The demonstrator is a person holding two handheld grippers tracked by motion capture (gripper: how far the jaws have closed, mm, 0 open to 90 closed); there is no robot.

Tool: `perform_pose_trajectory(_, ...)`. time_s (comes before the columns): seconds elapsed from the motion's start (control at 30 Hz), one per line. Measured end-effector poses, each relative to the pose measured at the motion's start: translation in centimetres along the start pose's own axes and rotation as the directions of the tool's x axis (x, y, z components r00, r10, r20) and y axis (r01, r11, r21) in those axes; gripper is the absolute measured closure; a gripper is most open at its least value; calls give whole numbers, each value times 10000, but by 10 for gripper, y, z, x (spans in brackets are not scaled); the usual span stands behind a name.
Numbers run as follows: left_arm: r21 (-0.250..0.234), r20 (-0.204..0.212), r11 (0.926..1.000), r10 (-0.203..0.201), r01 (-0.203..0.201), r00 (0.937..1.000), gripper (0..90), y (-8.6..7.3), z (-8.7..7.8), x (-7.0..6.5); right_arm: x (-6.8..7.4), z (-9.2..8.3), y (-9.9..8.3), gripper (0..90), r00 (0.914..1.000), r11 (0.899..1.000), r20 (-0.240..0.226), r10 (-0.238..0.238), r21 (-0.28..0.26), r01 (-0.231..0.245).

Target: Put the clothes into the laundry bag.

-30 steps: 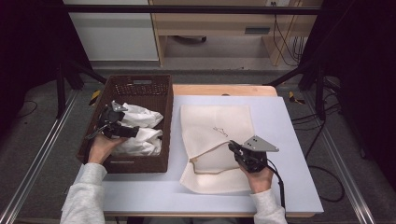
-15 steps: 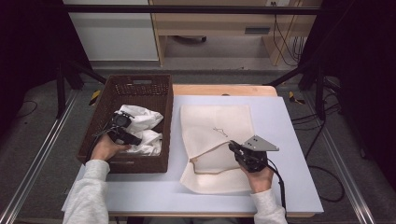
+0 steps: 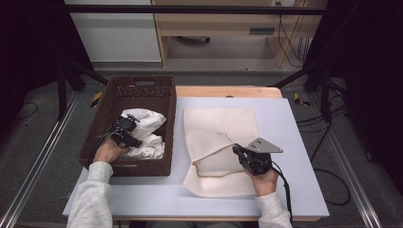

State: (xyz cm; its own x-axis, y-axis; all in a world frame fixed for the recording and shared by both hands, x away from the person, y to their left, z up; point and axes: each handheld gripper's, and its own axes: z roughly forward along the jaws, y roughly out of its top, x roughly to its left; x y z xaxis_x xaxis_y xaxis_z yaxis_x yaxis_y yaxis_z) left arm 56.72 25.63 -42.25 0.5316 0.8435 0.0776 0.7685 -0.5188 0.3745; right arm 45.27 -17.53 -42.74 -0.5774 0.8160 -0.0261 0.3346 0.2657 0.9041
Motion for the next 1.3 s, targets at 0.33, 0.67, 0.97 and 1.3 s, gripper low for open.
perform_pose_trajectory(0.33,-1419,-690,9890,319,-415,9971,663,-3,-15,-6,-4,-2,-2,853,9999,9999,43,156,-43,-156)
perform_pose_trajectory(0.67,-3583,-1424,9304,274,-773,9894,680,-12,-36,-10,-4,-2,-3,854,9999,9999,44,138,-48,-138)
perform_pose_trajectory(0.97,-5307,-1598,8468,-582,-360,9854,692,-17,-54,-6,-7,-3,-2,855,9998,9997,29,206,-90,-206)
perform_pose_trajectory(1.3,-6907,-1591,7231,-1491,-21,9759,692,-16,-94,-15,-7,-6,-1,856,9997,9996,108,205,-198,-203)
